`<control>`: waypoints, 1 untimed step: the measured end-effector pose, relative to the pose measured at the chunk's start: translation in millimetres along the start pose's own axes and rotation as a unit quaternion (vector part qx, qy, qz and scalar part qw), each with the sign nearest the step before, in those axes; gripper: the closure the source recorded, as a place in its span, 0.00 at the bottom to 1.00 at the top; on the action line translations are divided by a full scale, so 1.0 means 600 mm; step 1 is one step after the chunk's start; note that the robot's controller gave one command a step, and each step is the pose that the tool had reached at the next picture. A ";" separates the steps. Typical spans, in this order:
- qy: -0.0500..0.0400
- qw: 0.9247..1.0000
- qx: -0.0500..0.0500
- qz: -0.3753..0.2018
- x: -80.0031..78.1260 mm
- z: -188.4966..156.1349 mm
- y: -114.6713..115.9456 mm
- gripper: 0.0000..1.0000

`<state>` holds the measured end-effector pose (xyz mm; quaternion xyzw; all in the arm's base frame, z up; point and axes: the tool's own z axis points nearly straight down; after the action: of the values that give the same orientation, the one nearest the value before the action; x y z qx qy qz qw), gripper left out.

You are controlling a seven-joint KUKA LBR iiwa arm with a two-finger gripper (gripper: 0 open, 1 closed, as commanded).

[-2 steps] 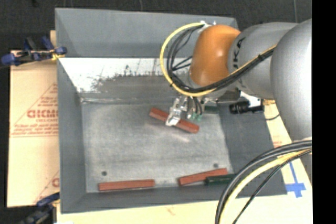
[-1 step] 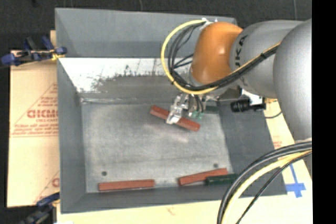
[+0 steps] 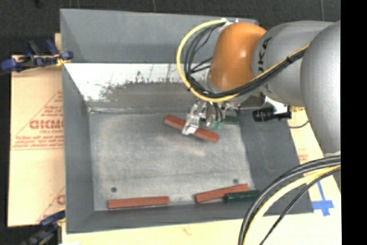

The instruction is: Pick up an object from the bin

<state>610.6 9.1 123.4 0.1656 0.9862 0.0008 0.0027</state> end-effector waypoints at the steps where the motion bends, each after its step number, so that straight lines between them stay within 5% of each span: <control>1: 0.002 1.000 0.001 0.000 0.001 -0.012 -0.001 1.00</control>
Offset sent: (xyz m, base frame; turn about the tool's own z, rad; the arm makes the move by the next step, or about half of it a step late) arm 0.0002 0.0002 0.0091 0.0000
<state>609.6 9.0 130.3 0.1655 0.9862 0.0004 0.0001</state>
